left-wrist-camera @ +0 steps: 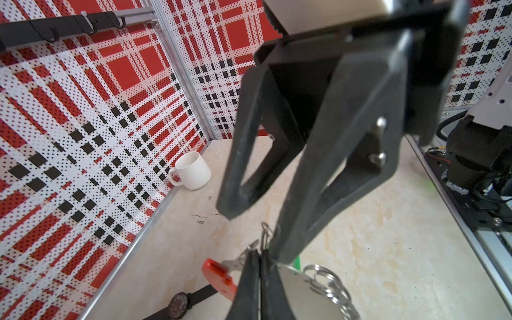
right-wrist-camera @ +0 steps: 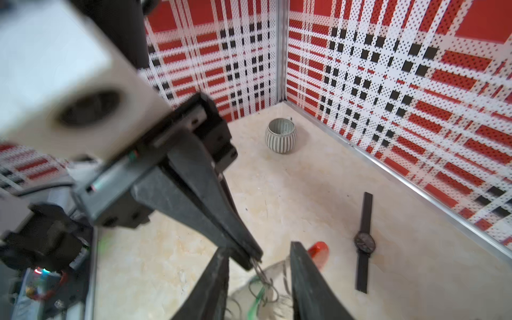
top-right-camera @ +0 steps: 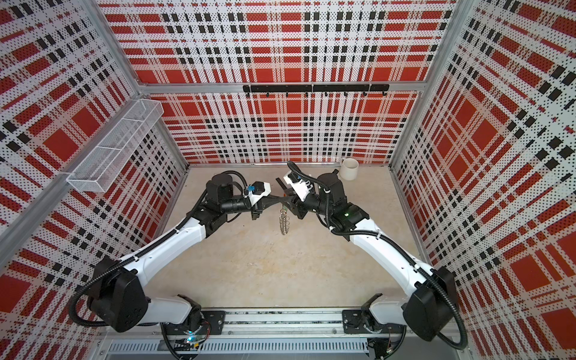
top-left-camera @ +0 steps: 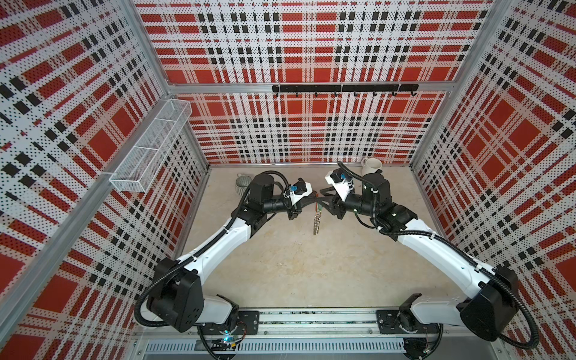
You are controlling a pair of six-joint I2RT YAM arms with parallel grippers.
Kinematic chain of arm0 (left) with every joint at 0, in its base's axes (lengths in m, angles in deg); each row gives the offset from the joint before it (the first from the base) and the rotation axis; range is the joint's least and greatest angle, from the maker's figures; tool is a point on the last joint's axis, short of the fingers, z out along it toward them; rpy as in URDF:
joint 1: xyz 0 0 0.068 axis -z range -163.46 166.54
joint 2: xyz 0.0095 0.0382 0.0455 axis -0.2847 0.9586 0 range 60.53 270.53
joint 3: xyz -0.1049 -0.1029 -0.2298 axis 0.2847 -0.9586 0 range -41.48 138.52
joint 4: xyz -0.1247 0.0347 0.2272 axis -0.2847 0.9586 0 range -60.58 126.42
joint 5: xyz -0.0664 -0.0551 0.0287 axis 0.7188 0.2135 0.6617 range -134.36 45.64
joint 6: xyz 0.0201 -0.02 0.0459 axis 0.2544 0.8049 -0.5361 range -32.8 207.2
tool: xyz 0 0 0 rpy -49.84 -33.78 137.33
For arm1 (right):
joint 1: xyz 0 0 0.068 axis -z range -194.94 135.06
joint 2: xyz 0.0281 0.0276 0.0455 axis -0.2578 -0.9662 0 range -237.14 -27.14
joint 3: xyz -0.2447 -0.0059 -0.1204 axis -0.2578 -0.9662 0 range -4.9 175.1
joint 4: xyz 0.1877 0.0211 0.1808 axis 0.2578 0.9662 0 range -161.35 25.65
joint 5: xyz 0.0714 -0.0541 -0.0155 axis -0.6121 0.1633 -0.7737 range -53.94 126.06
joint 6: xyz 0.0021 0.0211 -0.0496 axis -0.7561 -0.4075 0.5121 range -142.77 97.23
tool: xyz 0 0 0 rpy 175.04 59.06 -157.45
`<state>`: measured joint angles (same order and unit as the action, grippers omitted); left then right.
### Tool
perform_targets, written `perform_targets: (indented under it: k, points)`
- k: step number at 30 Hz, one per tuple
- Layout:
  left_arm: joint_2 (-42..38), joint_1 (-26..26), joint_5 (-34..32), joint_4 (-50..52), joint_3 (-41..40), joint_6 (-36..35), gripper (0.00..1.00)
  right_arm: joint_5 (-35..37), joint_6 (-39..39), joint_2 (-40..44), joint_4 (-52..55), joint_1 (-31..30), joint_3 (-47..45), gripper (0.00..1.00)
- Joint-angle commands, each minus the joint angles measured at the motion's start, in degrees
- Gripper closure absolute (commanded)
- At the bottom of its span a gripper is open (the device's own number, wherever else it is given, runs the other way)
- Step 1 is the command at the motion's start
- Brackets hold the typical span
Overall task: Attach keys to a key ring
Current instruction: Insert the key into the keyring.
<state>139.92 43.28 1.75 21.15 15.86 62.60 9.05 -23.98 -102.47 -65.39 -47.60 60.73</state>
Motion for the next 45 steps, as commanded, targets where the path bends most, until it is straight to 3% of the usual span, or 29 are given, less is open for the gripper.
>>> perform_targets:
  k: [1, 6, 15, 25, 45]
  points:
    - [-3.05, 0.38, 0.4, -16.89, -6.13, 10.09, 1.0, -6.54, -9.8, 1.58, -6.46, 3.12, -1.6, 0.48]
    - [-4.28, 0.71, -0.04, -22.92, -9.47, 14.58, 1.0, -15.68, -20.25, 2.45, -18.03, 6.99, -7.64, 0.46]
    - [-5.31, 0.57, 0.28, -34.56, -14.09, 23.13, 1.0, -23.04, -26.58, 2.64, -27.29, 7.32, -13.46, 0.48]
    - [-3.6, 0.6, 0.48, -40.23, -14.1, 28.3, 1.0, -25.19, -29.92, 2.09, -32.18, 7.28, -14.05, 0.54]
    - [-3.32, 0.88, 0.0, -40.85, -13.84, 29.1, 1.0, -26.96, -33.64, -1.0, -35.37, 6.77, -11.85, 0.76]
